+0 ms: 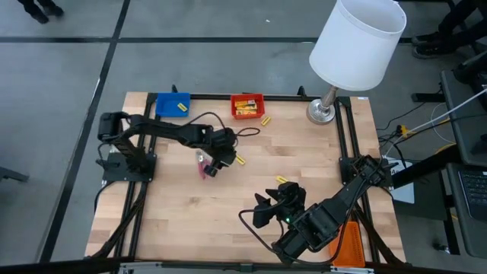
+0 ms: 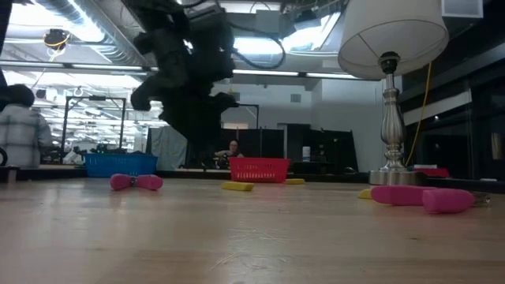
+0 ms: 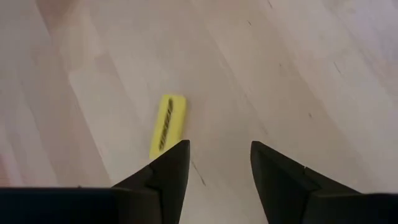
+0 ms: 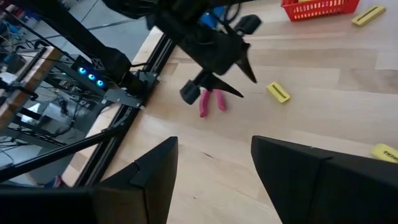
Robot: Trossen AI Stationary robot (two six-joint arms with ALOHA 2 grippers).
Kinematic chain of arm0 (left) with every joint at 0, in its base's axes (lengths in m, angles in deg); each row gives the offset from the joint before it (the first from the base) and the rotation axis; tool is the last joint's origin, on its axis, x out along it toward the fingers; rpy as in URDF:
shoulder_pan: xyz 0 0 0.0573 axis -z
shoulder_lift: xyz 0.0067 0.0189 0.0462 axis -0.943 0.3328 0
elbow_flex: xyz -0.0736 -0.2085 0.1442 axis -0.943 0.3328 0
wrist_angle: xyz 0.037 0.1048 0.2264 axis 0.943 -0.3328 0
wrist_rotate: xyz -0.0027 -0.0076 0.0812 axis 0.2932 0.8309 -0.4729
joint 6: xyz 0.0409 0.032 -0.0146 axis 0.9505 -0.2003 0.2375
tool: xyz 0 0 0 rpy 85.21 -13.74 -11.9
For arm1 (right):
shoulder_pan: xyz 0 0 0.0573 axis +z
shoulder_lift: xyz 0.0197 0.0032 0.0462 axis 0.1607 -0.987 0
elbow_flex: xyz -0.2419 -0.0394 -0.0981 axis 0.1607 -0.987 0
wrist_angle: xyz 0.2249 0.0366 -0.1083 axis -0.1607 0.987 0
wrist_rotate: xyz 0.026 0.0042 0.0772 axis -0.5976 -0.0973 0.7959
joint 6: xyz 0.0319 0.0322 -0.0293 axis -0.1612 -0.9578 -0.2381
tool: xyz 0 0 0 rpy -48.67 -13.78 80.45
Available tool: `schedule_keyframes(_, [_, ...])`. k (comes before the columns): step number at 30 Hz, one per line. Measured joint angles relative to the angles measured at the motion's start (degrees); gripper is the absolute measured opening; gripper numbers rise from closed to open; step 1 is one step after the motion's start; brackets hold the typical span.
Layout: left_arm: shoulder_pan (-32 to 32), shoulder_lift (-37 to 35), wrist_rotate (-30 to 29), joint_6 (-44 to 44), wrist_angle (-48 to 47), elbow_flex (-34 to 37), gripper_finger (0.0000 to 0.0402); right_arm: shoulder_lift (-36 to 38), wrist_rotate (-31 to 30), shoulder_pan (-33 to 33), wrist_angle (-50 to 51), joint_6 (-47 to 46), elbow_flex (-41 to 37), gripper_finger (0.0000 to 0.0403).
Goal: Pick & Place School Supplies
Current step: Put the yellow eraser into the blue bin
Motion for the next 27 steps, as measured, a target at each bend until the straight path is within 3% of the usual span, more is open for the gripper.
schedule_keyframes(11, [-3.6, 9.7, 3.6, 5.4, -1.8, -8.5, 0.0167, 0.0, 0.0, 0.0, -2.2, -0.2, 0.0, 0.0210])
schedule_keyframes(27, [-5.0, 12.1, 6.0, 7.6, 0.3, -9.2, 0.0167, 0.0, 0.0, 0.0, -2.0, -1.4, 0.0, 0.0210])
